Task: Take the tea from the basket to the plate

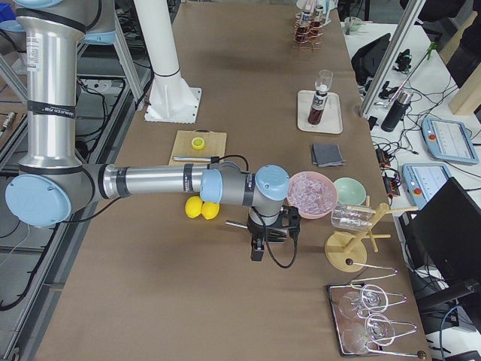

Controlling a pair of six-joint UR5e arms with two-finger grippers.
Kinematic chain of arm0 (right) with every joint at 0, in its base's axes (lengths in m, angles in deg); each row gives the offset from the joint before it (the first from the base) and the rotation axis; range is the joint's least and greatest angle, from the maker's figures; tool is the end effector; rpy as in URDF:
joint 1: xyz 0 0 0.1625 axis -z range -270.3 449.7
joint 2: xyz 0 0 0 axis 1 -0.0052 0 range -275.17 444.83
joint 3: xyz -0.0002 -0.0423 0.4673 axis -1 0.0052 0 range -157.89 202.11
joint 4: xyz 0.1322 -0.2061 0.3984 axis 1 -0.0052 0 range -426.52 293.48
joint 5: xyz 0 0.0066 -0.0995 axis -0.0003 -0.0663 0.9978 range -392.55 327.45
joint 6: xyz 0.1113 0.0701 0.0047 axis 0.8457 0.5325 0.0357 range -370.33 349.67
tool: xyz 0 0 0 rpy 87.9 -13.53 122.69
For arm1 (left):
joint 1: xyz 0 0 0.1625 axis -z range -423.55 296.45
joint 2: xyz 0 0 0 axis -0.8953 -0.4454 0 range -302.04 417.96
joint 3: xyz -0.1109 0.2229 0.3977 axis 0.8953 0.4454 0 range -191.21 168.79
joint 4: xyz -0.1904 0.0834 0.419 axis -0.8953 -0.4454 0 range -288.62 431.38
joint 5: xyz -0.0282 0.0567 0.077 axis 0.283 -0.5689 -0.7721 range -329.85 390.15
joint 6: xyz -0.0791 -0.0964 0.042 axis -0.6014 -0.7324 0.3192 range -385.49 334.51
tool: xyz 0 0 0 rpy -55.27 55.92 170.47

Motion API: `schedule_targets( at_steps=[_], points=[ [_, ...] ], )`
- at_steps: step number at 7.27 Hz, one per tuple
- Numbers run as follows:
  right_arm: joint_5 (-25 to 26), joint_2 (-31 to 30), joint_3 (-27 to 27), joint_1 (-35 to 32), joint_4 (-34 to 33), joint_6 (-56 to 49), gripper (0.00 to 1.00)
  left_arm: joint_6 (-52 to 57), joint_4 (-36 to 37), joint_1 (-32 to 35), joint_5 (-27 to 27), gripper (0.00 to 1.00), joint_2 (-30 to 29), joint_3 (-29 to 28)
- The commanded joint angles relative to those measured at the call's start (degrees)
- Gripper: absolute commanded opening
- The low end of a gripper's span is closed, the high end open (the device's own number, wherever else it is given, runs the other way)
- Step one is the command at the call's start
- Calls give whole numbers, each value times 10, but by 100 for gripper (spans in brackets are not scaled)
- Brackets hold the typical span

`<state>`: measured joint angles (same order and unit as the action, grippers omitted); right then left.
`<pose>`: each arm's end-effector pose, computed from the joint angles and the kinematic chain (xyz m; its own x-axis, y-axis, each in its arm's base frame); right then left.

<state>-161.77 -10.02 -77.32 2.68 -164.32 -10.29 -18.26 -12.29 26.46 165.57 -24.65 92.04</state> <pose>0.0240 -0.5029 0.7017 0.7756 -0.0041 0.6312 0.0513 0.9971 -0.0566 -0.0397 -0.4845 0.6753 0.6964 0.1199 -0.7076 -0.0882 0.9928 0.0815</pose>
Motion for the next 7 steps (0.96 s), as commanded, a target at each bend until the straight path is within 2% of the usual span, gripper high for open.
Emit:
schedule_targets(
  at_steps=[1,7],
  points=[
    [-2,4,2,0,0,0,100,31,3,29,0,97,14,-3],
    [-1,4,3,0,1,0,100,31,-2,38,4,97,40,-4]
  ],
)
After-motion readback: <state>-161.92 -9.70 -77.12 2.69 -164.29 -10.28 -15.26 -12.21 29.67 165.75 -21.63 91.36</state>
